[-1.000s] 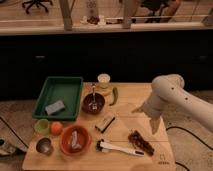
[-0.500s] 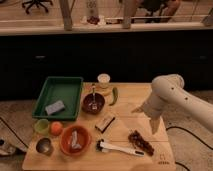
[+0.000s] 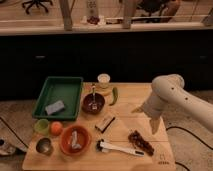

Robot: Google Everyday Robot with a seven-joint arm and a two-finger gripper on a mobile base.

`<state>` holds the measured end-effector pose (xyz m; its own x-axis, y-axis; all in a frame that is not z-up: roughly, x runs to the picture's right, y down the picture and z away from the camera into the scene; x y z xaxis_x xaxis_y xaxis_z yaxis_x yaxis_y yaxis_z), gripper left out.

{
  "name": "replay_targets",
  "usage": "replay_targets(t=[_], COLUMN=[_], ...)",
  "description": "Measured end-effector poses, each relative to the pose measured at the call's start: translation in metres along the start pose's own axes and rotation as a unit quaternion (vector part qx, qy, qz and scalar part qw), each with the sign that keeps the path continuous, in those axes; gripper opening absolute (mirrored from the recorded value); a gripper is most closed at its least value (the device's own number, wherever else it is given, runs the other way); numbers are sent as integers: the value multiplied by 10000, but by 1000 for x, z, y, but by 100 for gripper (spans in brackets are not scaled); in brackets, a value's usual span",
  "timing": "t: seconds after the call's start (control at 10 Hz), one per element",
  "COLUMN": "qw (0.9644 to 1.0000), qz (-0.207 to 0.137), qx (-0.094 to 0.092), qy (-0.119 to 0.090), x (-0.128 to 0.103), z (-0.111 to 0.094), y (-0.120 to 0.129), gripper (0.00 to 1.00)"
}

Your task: Place grapes in table surface

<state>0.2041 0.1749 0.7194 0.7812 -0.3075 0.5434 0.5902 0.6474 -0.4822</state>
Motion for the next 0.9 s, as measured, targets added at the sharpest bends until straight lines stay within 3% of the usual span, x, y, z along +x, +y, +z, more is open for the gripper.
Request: replay_targets(t=[0.9], qw=[10000], qz=[4], qx=[1], qy=[0], x=[0], z=[0], y=[0], gripper=[80])
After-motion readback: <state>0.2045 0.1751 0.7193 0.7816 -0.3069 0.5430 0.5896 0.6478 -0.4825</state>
